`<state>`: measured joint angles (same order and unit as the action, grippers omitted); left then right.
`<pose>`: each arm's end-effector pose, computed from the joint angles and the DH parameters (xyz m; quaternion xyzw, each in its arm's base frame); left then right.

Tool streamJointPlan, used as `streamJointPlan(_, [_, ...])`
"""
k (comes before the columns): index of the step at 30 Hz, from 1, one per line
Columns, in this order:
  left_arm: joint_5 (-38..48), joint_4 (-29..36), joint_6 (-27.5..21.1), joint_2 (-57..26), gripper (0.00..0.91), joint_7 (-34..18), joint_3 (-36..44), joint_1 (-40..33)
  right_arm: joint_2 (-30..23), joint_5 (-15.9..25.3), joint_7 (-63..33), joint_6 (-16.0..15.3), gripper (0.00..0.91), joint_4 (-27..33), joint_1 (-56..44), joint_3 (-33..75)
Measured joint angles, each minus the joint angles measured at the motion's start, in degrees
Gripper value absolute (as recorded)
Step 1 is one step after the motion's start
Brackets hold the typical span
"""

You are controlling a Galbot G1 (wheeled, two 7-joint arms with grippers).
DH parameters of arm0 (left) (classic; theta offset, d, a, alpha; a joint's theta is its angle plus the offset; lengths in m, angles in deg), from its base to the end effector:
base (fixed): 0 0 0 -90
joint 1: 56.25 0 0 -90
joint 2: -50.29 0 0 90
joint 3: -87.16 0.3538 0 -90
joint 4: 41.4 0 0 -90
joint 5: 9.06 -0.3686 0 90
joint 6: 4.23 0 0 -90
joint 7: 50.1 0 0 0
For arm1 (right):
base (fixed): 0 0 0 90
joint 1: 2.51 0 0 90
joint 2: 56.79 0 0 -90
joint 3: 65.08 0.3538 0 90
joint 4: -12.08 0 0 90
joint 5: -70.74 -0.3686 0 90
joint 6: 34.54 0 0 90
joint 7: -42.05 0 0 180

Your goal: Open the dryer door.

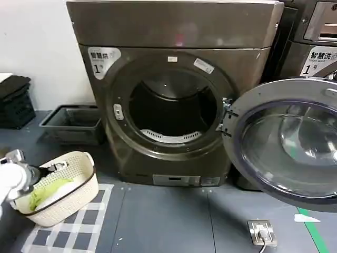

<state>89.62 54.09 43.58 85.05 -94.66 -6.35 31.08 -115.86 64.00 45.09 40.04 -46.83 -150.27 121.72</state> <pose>0.3734 0.2745 -0.1459 0.1724 -0.8881 0.1964 0.3782 -0.2785 -0.5485 -0.1314 -0.6963 -0.5928 0.2000 0.3517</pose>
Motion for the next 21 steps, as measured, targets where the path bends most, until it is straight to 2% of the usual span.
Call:
streamJointPlan(9, [13.08, -3.08, 0.01, -1.75, 0.907, -7.9, 2.35, -3.1, -0.62, -0.68, 0.63, 1.62, 0.907, -0.31, 0.2, -0.46])
streamJointPlan(21, [17.41, -9.85, 0.0, -1.74, 0.907, -9.35, 2.58, -8.06, -0.94, -1.79, 1.89, 3.69, 0.907, 0.1, 0.14, -0.27])
